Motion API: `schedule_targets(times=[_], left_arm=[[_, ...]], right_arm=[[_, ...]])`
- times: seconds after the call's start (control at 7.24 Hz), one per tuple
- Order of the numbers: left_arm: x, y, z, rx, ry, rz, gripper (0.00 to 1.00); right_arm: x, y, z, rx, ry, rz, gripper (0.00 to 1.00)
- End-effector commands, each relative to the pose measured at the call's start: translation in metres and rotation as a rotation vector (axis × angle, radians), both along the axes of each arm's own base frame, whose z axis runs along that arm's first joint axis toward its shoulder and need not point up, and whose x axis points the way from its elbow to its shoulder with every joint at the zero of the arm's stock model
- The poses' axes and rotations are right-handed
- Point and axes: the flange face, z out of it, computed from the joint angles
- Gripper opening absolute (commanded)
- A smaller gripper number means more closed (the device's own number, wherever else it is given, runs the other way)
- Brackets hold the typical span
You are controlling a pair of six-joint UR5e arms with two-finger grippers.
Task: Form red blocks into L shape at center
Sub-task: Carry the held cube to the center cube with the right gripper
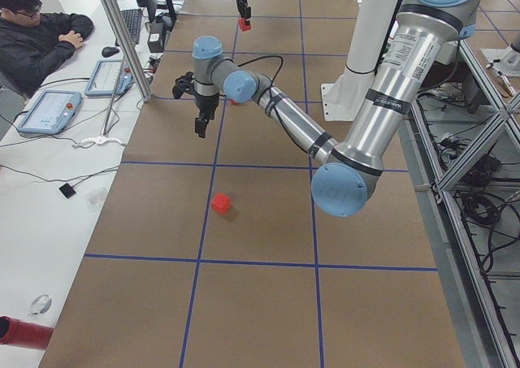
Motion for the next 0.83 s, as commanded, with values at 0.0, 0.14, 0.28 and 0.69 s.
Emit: schedule_targets(times=[0.0,0.14,0.28,0.69], left_arm=[[-0.021,0.007,0.043,-0.005,-0.045,0.039,1.0],[-0.021,0.007,0.05,-0.018,-0.05,0.037,1.0],[-0.021,0.009,0.057,-0.029,-0.054,0.038,1.0],[-0.02,0.008,0.059,-0.034,-0.056,0.039,1.0]], right_arm=[[-0.111,0.062,-0.109,-0.088,-0.043,0.048,0.0],[-0.167,0.09,-0.133,-0.06,-0.071,0.141,0.0],[-0.219,0.104,-0.145,-0.109,-0.09,0.229,0.0],[-0.292,0.097,-0.134,-0.119,0.019,0.365,0.0]])
